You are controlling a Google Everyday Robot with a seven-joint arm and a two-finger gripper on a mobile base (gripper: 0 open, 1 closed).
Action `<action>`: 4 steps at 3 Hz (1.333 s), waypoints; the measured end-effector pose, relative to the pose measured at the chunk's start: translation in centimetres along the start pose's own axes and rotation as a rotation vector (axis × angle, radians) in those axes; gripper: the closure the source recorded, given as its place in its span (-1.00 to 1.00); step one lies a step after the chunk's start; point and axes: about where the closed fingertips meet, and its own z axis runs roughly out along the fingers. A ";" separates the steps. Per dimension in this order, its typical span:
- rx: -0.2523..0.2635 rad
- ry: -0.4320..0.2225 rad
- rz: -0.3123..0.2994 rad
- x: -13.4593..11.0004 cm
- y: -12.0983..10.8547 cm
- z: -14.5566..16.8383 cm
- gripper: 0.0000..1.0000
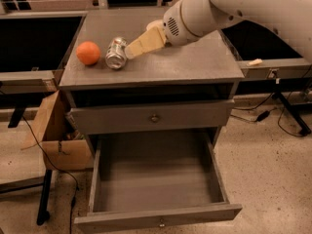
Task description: Place 7up can into middle drawer
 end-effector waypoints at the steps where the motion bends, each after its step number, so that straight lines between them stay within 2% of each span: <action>1: 0.000 0.000 0.000 0.0 0.0 0.0 -1.00; 2: -0.022 0.010 0.003 -0.6 0.3 0.6 -1.00; 3: -0.068 0.052 0.047 -2.3 0.5 4.1 -1.00; 4: -0.122 0.090 0.054 -4.0 1.9 8.7 -1.00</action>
Offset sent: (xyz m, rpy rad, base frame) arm 0.0147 0.0180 0.0002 0.0185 0.0548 0.0369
